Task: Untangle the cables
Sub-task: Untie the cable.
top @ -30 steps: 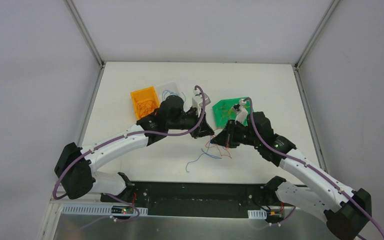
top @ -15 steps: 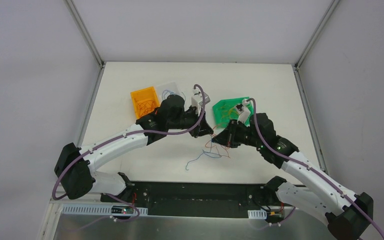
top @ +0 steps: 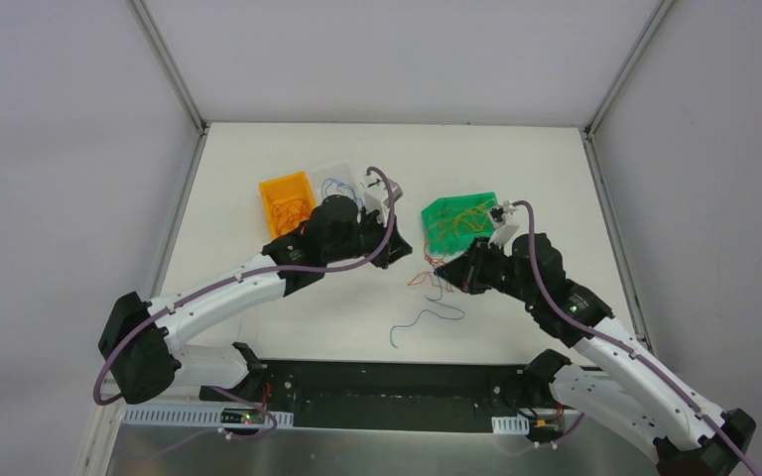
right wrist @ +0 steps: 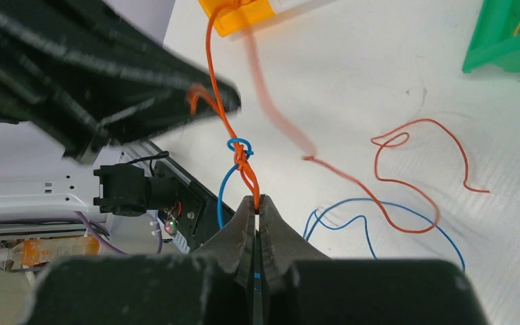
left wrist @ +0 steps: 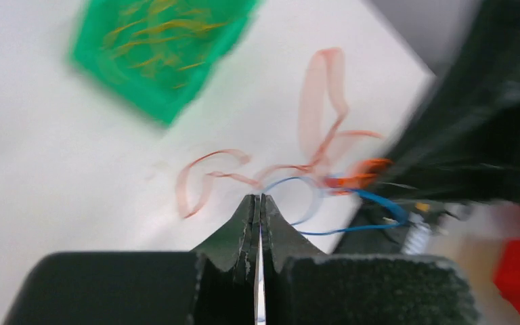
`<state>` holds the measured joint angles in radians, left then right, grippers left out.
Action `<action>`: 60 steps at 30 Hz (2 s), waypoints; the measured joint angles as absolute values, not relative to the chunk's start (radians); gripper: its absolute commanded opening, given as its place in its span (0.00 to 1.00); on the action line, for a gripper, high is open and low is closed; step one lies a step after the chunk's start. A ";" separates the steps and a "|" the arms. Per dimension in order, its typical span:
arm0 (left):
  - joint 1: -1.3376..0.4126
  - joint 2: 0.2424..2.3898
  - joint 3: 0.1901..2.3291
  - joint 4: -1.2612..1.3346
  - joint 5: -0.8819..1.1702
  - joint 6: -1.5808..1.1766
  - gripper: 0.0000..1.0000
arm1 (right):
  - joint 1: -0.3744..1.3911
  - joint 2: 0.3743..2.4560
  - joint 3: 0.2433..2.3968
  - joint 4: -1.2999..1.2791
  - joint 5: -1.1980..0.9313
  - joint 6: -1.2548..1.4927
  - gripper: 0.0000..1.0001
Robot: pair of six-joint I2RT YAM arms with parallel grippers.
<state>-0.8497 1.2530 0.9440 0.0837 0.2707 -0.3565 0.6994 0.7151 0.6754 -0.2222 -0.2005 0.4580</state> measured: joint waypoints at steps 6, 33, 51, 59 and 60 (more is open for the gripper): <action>-0.783 1.239 0.880 0.042 0.005 -0.349 0.00 | 0.698 0.694 0.676 -0.318 -0.188 0.451 0.00; -0.821 1.292 0.839 0.306 0.437 -0.648 0.38 | 0.698 0.741 0.676 -0.331 -0.196 0.443 0.00; -0.845 1.373 0.857 0.292 0.438 -0.728 0.00 | 0.698 0.753 0.676 -0.326 -0.202 0.444 0.00; -0.845 1.373 0.876 0.232 0.412 -0.715 0.00 | 0.698 0.753 0.676 -0.326 -0.197 0.444 0.00; -0.845 1.368 0.877 0.218 0.400 -0.709 0.00 | 0.698 0.753 0.676 -0.326 -0.196 0.443 0.00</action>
<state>-0.8448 1.3682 0.8768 0.2176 0.4000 -0.7094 0.6975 0.7528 0.6758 -0.3264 -0.1963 0.4435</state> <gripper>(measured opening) 0.008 0.009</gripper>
